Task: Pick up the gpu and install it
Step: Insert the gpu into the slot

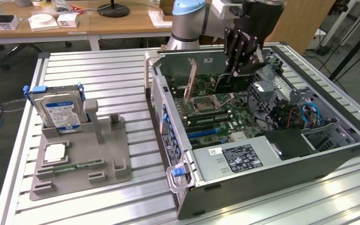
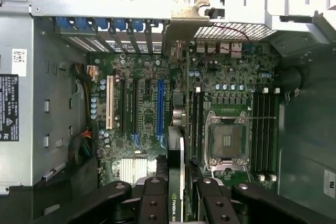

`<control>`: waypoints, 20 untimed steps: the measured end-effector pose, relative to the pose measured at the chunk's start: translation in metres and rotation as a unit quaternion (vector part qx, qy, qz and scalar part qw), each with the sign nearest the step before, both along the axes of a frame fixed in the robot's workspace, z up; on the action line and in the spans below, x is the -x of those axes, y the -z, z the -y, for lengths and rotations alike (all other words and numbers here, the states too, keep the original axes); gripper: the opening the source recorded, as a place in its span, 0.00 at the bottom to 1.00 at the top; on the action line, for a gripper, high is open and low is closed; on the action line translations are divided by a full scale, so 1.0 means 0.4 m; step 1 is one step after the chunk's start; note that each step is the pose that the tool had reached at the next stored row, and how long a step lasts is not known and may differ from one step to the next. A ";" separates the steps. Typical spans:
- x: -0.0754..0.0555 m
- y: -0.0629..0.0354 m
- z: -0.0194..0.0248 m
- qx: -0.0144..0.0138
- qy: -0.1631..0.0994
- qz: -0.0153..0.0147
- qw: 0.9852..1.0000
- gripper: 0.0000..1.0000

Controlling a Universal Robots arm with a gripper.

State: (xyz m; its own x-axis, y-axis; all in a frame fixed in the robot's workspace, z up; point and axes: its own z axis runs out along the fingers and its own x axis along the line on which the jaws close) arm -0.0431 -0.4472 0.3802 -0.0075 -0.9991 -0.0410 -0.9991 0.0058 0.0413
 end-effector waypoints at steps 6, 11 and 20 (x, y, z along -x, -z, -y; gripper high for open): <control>0.001 0.027 0.000 0.000 0.010 0.000 1.000 0.26; 0.002 0.050 0.000 0.000 0.012 0.000 1.000 0.26; 0.002 0.091 0.000 0.000 0.013 0.000 1.000 0.26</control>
